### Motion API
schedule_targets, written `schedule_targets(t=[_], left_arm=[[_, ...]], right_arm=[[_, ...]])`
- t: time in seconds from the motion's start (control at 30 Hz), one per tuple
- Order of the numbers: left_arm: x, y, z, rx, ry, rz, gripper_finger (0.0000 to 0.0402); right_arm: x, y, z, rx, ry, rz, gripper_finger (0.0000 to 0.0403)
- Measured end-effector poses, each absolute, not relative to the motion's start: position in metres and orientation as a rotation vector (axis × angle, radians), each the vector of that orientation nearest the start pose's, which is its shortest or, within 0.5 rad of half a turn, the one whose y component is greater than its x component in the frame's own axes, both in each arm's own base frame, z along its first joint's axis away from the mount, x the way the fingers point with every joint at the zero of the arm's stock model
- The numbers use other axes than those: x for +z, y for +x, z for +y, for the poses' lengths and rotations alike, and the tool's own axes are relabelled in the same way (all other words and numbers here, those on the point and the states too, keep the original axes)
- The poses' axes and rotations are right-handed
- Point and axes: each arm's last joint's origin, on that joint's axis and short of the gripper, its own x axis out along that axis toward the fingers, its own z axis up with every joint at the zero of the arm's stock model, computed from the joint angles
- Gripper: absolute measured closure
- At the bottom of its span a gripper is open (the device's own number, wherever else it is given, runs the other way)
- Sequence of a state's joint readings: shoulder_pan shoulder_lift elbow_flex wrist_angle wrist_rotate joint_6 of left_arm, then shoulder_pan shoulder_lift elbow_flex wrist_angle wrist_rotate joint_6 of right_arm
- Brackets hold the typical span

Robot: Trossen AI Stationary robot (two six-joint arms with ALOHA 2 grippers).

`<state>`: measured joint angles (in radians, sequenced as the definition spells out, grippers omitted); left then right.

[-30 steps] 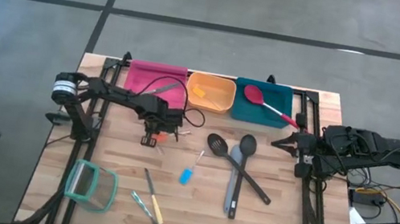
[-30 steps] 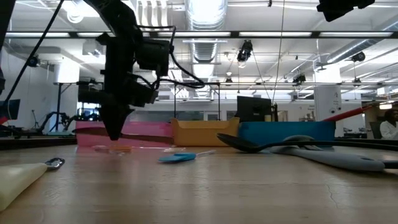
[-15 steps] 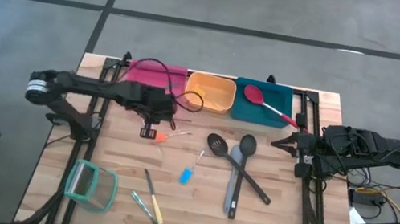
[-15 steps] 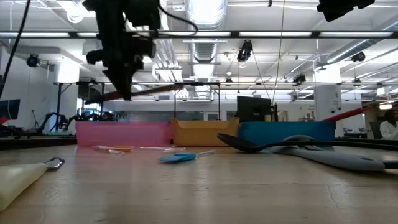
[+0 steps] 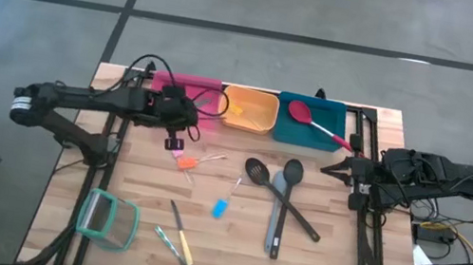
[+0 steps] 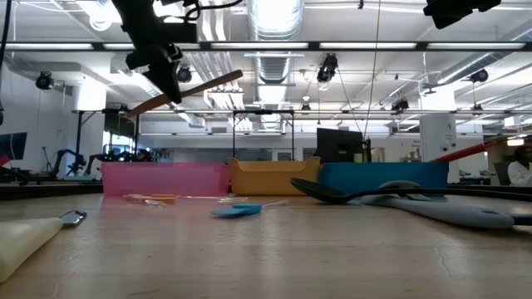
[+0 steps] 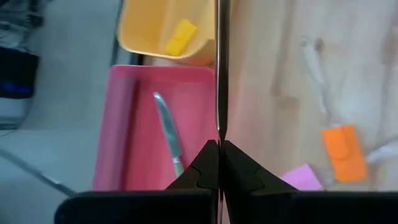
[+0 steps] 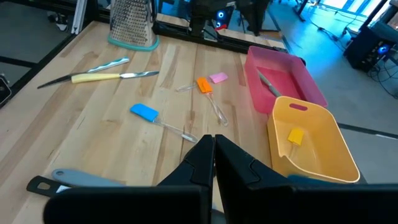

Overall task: Pick & Place Kitchen Items
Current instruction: Put the brown knife into the red bin

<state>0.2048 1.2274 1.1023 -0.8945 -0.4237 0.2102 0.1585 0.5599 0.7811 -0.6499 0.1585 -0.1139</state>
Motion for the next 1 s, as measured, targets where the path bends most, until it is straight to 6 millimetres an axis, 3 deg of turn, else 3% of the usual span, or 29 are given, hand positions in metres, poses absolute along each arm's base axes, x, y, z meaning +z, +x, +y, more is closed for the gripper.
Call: schedule_targets(t=[0.43,0.73,1.0], left_arm=[[0.301,0.223,0.088,0.612,0.276,1.054,0.0397],[0.308,0.250,0.084,0.373,0.180,0.539,0.0397],[0.265,0.256,0.058,0.090,0.106,0.092,0.0397]], right_arm=[[0.321,0.111,0.013,0.020,-0.167,0.366,0.0394],[0.337,0.123,0.015,0.008,-0.116,0.194,0.0394],[0.313,0.148,0.017,-0.073,-0.208,0.053,0.0394]])
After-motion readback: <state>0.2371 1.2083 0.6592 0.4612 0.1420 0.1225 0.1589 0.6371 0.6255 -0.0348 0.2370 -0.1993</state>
